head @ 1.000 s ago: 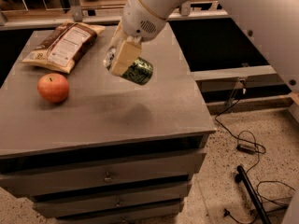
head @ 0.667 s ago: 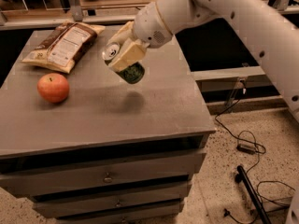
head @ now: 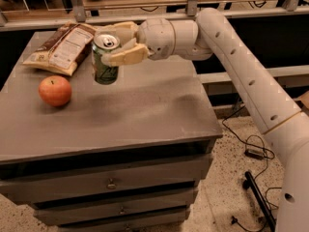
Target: Place green can upright
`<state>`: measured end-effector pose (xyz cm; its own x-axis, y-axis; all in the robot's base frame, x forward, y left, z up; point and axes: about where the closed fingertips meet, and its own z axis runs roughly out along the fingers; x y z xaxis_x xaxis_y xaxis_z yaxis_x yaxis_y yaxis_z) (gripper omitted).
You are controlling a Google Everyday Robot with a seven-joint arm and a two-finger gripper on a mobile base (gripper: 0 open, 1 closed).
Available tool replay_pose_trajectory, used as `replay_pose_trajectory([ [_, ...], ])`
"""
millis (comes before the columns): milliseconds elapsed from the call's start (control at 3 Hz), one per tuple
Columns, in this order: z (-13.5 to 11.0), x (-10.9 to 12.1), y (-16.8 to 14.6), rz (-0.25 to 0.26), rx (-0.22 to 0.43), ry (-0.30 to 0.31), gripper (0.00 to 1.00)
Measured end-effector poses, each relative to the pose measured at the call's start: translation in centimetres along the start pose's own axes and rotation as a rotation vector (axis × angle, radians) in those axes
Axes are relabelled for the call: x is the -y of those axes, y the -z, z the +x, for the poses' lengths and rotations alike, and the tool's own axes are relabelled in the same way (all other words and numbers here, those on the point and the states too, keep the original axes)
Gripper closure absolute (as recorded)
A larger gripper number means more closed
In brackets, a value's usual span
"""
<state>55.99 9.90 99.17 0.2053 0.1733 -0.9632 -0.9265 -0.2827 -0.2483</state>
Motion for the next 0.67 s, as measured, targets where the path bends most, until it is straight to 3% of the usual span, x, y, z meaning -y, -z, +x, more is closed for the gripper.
replay_pose_trajectory([
  [333, 0.0, -1.0, -0.5, -0.030, -0.040, -0.076, 0.66],
  [667, 3.0, -2.4, -0.8, -0.039, -0.162, -0.220, 0.43],
])
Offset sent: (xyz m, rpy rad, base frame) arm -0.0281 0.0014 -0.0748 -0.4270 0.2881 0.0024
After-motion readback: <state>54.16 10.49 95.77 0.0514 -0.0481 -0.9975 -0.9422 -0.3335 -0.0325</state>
